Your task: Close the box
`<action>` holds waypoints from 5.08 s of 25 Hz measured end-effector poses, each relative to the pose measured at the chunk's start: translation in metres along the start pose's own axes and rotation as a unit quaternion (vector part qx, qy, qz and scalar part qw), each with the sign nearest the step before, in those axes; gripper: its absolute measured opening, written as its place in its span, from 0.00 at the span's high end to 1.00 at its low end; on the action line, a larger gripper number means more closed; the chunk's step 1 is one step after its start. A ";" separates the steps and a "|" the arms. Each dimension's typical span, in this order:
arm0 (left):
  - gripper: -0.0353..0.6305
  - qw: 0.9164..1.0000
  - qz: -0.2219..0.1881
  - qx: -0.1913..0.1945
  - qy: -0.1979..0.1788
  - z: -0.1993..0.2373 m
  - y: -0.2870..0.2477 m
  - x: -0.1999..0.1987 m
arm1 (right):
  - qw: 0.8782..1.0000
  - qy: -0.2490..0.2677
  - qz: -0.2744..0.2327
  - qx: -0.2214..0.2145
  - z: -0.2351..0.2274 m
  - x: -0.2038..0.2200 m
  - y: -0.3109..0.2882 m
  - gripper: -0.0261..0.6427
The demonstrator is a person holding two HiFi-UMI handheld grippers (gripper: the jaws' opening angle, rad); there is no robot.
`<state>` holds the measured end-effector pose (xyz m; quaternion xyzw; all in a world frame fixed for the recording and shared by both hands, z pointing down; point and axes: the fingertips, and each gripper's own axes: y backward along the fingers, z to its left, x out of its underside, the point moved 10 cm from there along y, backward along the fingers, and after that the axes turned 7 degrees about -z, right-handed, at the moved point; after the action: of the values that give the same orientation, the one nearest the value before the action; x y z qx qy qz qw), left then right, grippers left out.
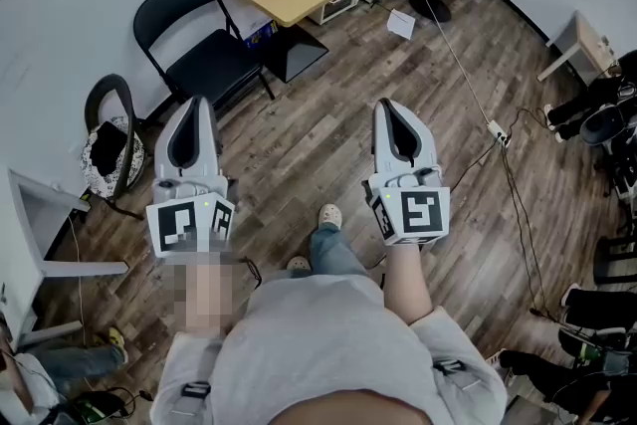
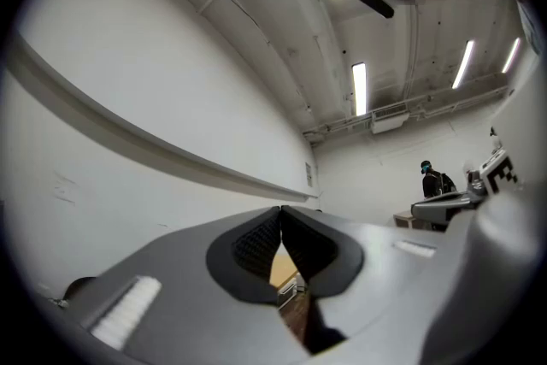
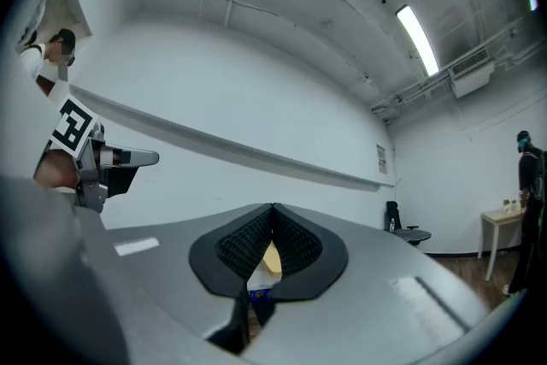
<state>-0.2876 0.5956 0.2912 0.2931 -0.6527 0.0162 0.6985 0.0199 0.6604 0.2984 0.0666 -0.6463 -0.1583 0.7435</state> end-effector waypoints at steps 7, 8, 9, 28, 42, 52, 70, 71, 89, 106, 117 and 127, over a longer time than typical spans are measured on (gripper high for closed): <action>0.86 1.000 -0.003 0.006 0.000 0.001 -0.038 0.014 | 1.000 -0.017 -0.015 0.005 -0.024 0.010 -0.035 0.96; 0.86 1.000 -0.002 0.003 0.000 0.002 -0.046 0.016 | 1.000 -0.017 -0.017 0.002 -0.028 0.012 -0.043 0.96; 0.86 1.000 -0.001 0.000 -0.001 0.002 -0.053 0.019 | 1.000 -0.018 -0.019 -0.002 -0.032 0.014 -0.050 0.96; 0.86 0.999 -0.012 -0.031 -0.003 -0.027 -0.187 0.059 | 0.998 -0.024 -0.034 -0.044 -0.130 0.050 -0.167 0.96; 0.86 0.999 -0.013 -0.048 -0.012 -0.039 -0.237 0.081 | 0.997 -0.037 -0.036 -0.058 -0.173 0.078 -0.213 0.96; 0.86 0.999 -0.018 -0.035 -0.010 -0.005 -0.303 0.104 | 0.998 -0.034 -0.039 -0.044 -0.181 0.098 -0.281 0.96; 0.86 1.000 -0.021 -0.014 -0.005 0.105 -0.416 0.142 | 0.998 -0.026 -0.045 -0.030 -0.145 0.127 -0.430 0.96; 0.86 1.000 -0.022 -0.012 -0.005 0.111 -0.421 0.144 | 0.998 -0.025 -0.044 -0.028 -0.143 0.128 -0.437 0.96; 0.86 1.000 -0.005 0.023 0.016 0.174 -0.475 0.186 | 1.000 -0.014 -0.020 -0.001 -0.112 0.158 -0.495 0.96; 0.86 1.000 -0.006 0.020 -0.003 0.187 -0.562 0.218 | 0.999 -0.024 -0.030 -0.004 -0.152 0.192 -0.580 0.96; 0.86 1.000 -0.006 -0.007 -0.017 0.195 -0.648 0.246 | 0.998 -0.040 -0.042 -0.037 -0.196 0.221 -0.682 0.96; 0.86 0.999 -0.005 -0.030 -0.032 0.190 -0.711 0.269 | 0.995 -0.055 -0.052 -0.071 -0.234 0.248 -0.751 0.96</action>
<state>-0.1313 -0.1712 0.2585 0.2756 -0.6731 -0.0163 0.6861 0.1658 -0.1510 0.2671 0.0381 -0.6688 -0.2458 0.7006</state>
